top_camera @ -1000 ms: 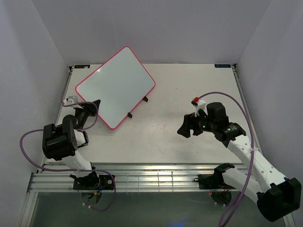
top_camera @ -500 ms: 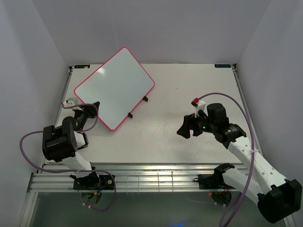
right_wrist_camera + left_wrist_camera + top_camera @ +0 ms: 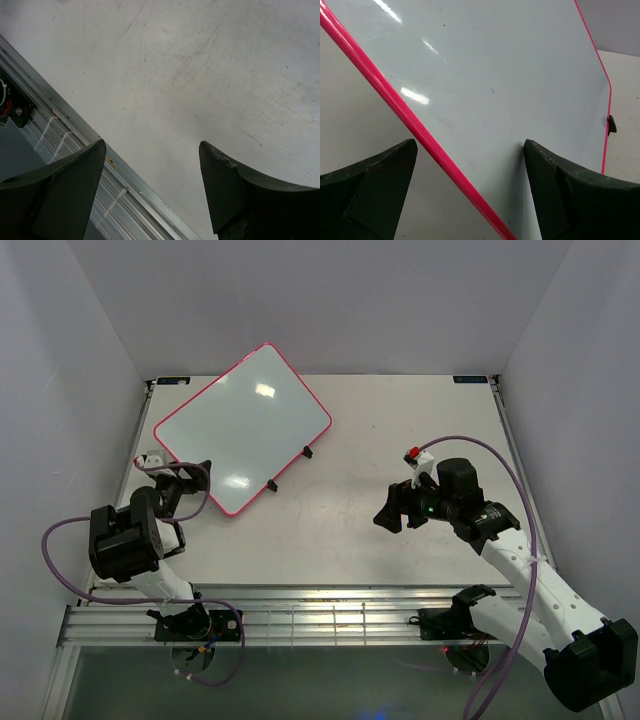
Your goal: Erase the whiteboard
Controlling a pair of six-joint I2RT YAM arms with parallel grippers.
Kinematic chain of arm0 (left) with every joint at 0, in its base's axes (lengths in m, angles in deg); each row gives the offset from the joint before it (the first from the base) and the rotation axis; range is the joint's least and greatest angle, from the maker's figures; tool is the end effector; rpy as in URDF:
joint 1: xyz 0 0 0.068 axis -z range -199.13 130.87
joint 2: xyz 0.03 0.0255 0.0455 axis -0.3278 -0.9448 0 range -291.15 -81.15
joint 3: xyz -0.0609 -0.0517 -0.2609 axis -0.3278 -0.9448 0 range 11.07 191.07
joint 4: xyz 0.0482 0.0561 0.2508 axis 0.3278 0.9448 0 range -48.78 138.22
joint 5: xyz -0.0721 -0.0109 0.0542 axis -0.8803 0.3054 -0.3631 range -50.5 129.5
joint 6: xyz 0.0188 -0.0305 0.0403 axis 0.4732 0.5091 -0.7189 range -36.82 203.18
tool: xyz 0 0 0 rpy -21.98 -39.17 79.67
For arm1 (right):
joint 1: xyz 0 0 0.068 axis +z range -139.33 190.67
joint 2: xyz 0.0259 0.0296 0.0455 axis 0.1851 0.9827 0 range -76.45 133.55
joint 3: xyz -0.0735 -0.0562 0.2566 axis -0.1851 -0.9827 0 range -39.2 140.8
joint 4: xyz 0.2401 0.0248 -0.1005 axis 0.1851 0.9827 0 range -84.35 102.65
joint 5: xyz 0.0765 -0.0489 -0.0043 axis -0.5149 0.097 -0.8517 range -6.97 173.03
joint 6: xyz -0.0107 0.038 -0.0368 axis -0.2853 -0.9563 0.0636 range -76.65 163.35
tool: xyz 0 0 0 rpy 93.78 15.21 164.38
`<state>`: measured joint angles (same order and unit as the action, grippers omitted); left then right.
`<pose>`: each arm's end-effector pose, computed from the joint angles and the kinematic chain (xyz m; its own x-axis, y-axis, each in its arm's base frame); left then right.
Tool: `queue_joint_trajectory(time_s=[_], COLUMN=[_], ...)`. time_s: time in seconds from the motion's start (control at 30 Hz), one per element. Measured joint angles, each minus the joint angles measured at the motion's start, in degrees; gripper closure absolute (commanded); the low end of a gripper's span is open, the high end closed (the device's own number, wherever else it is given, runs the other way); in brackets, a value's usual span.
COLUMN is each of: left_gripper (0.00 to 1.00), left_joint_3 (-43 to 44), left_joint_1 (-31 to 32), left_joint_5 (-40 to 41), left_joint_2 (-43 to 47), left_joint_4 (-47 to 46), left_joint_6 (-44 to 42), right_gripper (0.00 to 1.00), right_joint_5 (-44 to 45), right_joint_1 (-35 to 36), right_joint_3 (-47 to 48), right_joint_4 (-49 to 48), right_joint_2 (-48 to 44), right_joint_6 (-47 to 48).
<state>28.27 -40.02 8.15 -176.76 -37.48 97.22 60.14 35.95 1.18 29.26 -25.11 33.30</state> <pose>0.2477 0.0747 0.1487 -0.0396 -0.2369 -0.9707 0.1773 0.9544 -0.2401 0.1704 0.0958 0.2713 -0.6244 -0.1171 -0.7723 -0.5830 0.7278 0.3610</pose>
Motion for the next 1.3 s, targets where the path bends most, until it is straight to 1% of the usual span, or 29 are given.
queue_joint_trajectory(time_s=[0.2,0.27,0.53,0.6,0.7,0.77,0.8,0.83,0.93,1.03,1.1,1.17,1.27,1.3], left_gripper=[0.02,0.02,0.02,0.02,0.02,0.02,0.02,0.02,0.02,0.02,0.02,0.02,0.02,0.02], left_joint_3=[-0.04,-0.66,-6.82,-7.21,-6.25,-2.51,0.33,4.57,18.27,29.49,33.29,34.62,37.81,38.42], left_joint_1=[0.50,0.76,0.96,0.96,1.03,1.16,1.27,1.44,2.05,2.47,3.74,6.56,13.62,15.28], left_joint_5=[0.98,2.67,18.43,21.44,28.17,33.51,35.60,37.27,37.66,34.05,31.71,30.16,28.55,28.37], left_joint_2=[3.04,4.87,13.18,17.16,28.55,38.45,41.66,43.65,43.06,39.47,37.90,37.75,37.90,38.29], left_joint_4=[1.33,1.33,2.43,3.32,9.53,20.81,26.16,33.44,49.94,66.49,76.52,84.72,98.51,100.91], left_joint_6=[-1.07,-0.94,3.08,4.15,6.99,9.64,10.49,10.91,11.78,11.50,11.21,10.29,7.76,7.23], right_gripper=[0.19,0.19,0.18,0.15,0.09,0.04,0.07,0.10,0.10,0.10,0.10,0.10,0.10,0.10], right_joint_5=[0.02,0.00,0.20,0.37,0.87,1.77,2.23,2.82,5.31,9.18,12.79,17.11,23.80,25.73], right_joint_1=[0.02,0.04,0.15,0.15,0.15,0.15,0.20,0.24,0.24,0.24,0.26,0.26,0.26,0.24], right_joint_3=[0.00,0.00,0.00,0.00,0.02,0.02,0.04,0.09,0.24,1.29,2.95,5.33,10.78,12.85], right_joint_4=[-0.02,-0.02,-0.20,-0.22,-0.22,-0.22,-0.24,-0.22,-0.15,0.31,1.44,3.39,8.17,9.99], right_joint_2=[0.04,0.04,0.70,0.70,0.70,0.70,0.68,0.63,-0.09,-1.36,-2.23,-2.78,-2.89,-2.86], right_joint_6=[0.00,0.00,-0.02,-0.02,0.00,-0.09,-0.11,-0.07,-0.44,-1.18,-1.70,-2.10,-2.38,-2.40])
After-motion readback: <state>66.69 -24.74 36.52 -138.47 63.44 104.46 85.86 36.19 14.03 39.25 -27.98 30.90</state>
